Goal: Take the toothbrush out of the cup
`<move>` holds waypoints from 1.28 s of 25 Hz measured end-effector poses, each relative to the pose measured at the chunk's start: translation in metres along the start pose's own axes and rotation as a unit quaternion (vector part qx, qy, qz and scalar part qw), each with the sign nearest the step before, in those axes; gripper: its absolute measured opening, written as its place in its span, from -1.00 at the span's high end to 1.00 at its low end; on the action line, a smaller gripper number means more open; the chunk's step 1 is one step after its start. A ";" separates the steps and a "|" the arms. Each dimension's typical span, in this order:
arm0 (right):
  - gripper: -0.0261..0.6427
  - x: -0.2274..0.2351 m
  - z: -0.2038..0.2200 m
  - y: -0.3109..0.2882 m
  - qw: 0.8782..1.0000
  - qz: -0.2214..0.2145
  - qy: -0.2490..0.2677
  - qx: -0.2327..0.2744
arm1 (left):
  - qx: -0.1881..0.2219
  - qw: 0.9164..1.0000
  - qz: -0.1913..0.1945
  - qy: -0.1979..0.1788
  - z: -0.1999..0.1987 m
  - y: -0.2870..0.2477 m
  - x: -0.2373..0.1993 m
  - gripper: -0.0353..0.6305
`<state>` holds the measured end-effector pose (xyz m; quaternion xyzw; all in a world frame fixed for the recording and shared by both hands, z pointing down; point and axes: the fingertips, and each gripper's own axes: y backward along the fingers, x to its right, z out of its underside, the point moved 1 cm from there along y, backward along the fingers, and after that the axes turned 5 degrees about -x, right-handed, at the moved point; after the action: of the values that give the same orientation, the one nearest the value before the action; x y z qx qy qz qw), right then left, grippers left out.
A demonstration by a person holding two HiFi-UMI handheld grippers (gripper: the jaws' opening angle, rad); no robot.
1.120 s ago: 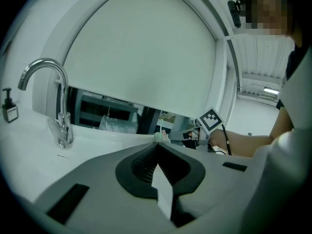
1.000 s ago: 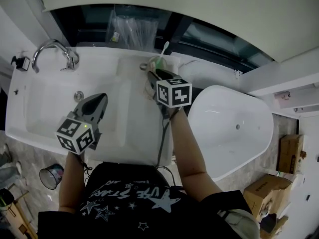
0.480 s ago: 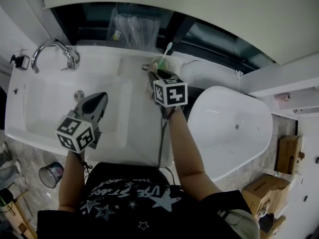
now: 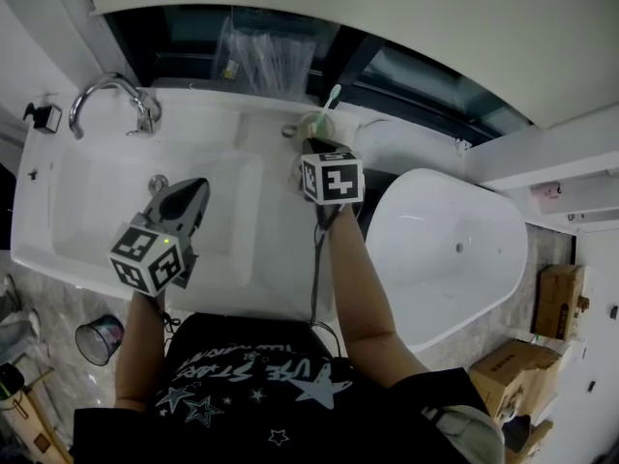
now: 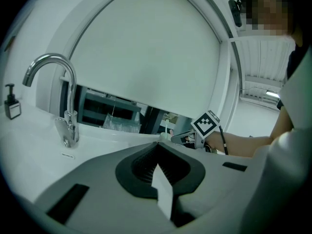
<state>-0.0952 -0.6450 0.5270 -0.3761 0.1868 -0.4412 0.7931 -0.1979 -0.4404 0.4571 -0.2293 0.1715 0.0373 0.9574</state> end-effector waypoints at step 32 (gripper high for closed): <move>0.90 -0.095 -0.005 0.212 0.952 0.131 -0.065 0.270 | 0.020 0.990 0.129 -0.048 0.024 0.124 -0.001 0.87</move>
<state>-0.0316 -0.4979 0.3591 -0.1479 0.0563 -0.3417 0.9264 -0.2097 -0.3195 0.4244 -0.1841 0.1545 0.1679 0.9560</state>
